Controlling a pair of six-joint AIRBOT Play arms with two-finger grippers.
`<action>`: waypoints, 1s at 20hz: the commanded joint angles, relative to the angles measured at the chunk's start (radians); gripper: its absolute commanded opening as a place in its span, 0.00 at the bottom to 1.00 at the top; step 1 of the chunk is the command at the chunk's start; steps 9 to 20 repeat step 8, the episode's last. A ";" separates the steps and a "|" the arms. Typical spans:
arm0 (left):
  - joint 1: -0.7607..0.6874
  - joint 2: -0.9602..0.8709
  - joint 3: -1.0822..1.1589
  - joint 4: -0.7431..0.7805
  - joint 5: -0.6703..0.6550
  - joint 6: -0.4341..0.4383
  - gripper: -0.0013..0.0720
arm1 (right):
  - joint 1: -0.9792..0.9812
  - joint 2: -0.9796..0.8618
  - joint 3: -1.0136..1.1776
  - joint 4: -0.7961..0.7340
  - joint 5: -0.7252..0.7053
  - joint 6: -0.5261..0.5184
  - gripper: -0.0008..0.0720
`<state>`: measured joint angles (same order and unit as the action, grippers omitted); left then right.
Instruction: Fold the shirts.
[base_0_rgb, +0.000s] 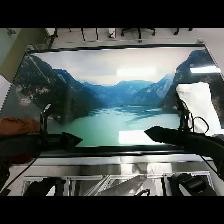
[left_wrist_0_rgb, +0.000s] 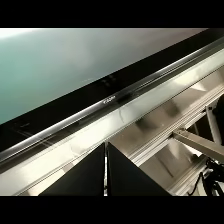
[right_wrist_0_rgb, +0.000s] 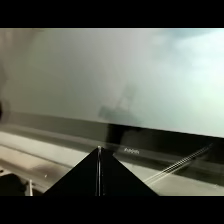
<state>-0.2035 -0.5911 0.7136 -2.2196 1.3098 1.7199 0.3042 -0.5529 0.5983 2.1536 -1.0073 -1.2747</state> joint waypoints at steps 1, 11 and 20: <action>0.001 0.068 -0.072 0.001 -0.033 -0.001 0.04 | 0.029 0.017 -0.027 0.039 -0.010 0.008 0.04; 0.001 0.137 -0.080 0.002 -0.035 -0.001 0.04 | 0.029 0.016 -0.027 0.040 -0.009 0.008 0.04; 0.001 0.137 -0.080 0.002 -0.035 -0.001 0.04 | 0.029 0.016 -0.027 0.040 -0.009 0.008 0.04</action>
